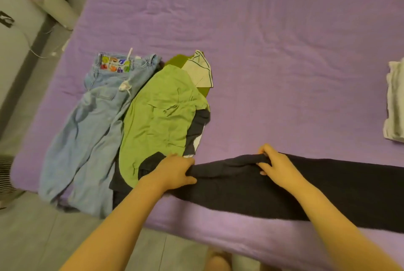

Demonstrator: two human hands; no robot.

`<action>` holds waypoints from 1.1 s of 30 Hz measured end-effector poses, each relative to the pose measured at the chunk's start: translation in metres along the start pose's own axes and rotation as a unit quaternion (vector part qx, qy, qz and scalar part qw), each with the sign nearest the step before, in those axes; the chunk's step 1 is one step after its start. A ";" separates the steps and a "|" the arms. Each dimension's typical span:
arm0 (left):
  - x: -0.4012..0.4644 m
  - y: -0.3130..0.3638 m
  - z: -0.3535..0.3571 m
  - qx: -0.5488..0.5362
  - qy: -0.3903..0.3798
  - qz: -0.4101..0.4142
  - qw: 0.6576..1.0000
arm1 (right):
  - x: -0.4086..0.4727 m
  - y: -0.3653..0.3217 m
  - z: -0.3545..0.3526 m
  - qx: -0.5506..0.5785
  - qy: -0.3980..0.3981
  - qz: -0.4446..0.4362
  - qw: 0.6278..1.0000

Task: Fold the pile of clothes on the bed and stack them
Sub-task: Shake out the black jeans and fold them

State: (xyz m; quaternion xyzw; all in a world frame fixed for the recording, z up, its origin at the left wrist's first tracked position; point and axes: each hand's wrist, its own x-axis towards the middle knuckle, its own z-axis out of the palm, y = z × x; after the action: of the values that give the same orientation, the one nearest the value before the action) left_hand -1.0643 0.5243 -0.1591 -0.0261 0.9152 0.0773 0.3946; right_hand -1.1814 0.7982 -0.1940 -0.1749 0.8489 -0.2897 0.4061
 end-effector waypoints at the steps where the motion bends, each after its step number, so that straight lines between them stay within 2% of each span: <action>1: 0.002 -0.007 -0.003 -0.031 -0.003 0.011 0.999 | -0.001 0.002 -0.002 -0.010 -0.007 0.009 1.000; 4: 0.008 -0.022 -0.023 -0.075 -0.033 0.052 0.995 | 0.001 -0.003 -0.014 -0.071 -0.024 0.022 0.997; 6: 0.020 -0.032 -0.042 -0.116 -0.096 0.046 0.988 | 0.012 -0.014 -0.023 -0.092 -0.026 0.018 0.995; 8: 0.037 -0.044 -0.061 -0.146 -0.167 -0.002 0.975 | 0.033 -0.027 -0.025 -0.082 -0.038 0.021 0.996; 10: 0.057 -0.058 -0.069 -0.080 -0.183 -0.064 0.978 | 0.062 -0.038 -0.013 -0.066 -0.039 0.040 0.996; 12: 0.075 -0.064 -0.063 0.061 -0.093 -0.112 0.987 | 0.092 -0.041 0.004 -0.057 -0.020 0.058 0.996; 14: 0.089 -0.054 -0.043 0.162 0.023 -0.118 0.979 | 0.116 -0.038 0.021 -0.041 -0.012 0.071 0.997; 16: 0.098 -0.030 -0.013 0.151 0.173 -0.052 0.972 | 0.132 -0.034 0.029 -0.018 -0.001 0.089 0.996; 18: 0.106 -0.002 0.025 0.099 0.250 0.064 0.961 | 0.141 -0.029 0.032 -0.013 0.025 0.095 0.995; 20: 0.109 0.016 0.056 0.068 0.164 0.120 0.977 | 0.144 -0.026 0.033 -0.003 0.060 0.094 0.994; 22: 0.115 0.017 0.075 0.074 0.072 0.112 0.988 | 0.143 -0.021 0.031 -0.003 0.082 0.088 0.993; 26: 0.124 0.016 0.075 0.097 0.031 0.098 0.990 | 0.135 0.001 0.018 -0.072 0.046 0.084 0.993; 28: 0.124 0.026 0.069 0.087 0.010 0.076 0.993 | 0.122 0.020 0.011 -0.119 0.052 0.097 0.987; 33: 0.125 0.070 0.054 -0.020 0.027 -0.001 0.999 | 0.070 0.078 0.001 -0.262 0.069 0.134 0.953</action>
State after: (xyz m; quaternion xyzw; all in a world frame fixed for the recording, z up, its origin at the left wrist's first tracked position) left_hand -1.1188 0.6039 -0.2781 -0.0369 0.9237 0.0946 0.3693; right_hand -1.2286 0.8210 -0.2853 -0.1393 0.9366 -0.0116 0.3212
